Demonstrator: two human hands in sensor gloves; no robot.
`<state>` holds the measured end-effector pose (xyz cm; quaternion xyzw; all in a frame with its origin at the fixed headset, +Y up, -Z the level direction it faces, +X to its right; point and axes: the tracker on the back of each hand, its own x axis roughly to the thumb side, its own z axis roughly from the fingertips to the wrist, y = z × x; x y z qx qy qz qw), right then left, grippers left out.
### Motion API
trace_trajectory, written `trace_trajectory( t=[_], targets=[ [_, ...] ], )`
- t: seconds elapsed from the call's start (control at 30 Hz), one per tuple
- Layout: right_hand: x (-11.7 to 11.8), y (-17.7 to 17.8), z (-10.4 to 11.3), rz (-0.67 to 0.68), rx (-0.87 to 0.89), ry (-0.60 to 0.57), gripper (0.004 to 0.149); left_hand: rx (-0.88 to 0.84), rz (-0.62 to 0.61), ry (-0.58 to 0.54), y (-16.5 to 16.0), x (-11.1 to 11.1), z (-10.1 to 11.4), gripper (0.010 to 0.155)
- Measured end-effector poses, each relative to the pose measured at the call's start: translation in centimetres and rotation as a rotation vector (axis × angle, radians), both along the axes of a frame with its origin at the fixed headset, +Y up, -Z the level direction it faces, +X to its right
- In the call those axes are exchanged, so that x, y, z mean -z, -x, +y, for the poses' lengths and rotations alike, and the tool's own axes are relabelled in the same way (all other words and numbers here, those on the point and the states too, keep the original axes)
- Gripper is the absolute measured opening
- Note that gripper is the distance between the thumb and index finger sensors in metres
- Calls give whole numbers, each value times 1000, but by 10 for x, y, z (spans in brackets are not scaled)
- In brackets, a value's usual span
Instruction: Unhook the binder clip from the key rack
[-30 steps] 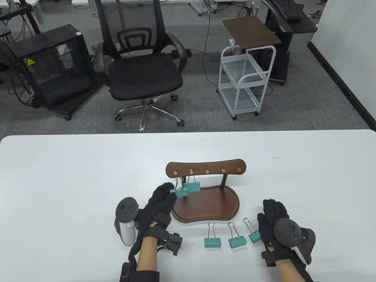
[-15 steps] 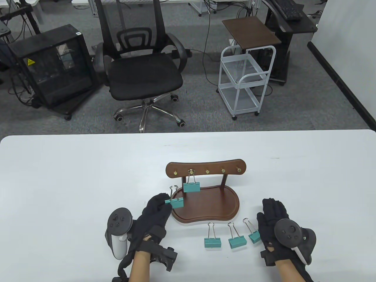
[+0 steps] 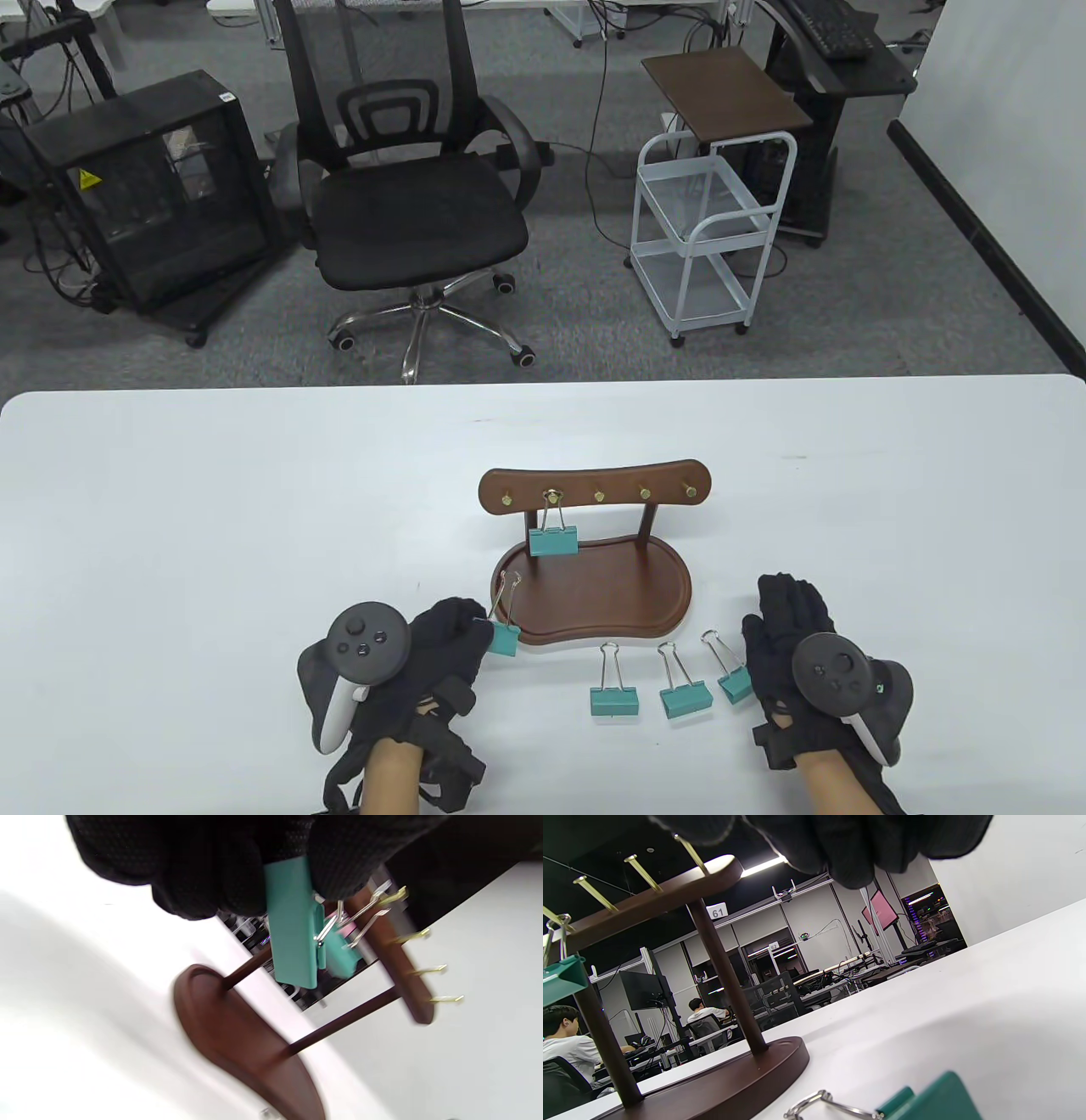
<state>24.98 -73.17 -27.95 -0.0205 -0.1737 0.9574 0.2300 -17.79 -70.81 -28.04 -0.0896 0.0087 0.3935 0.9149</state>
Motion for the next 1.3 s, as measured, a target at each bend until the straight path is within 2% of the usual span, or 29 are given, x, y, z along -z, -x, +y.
trace_trajectory(
  t=[0.3, 0.43, 0.73, 1.3],
  targets=[
    [0, -1, 0, -1, 7, 0, 59, 273, 9, 233, -8, 7, -24, 49],
    [0, -1, 1, -2, 10, 0, 59, 327, 3, 263, -13, 10, -30, 48],
    [0, -1, 1, -4, 16, -1, 59, 425, 26, 279, -16, 13, -37, 48],
    [-1, -2, 2, -3, 9, 7, 59, 559, 82, 219, -20, 15, -38, 46]
  ],
)
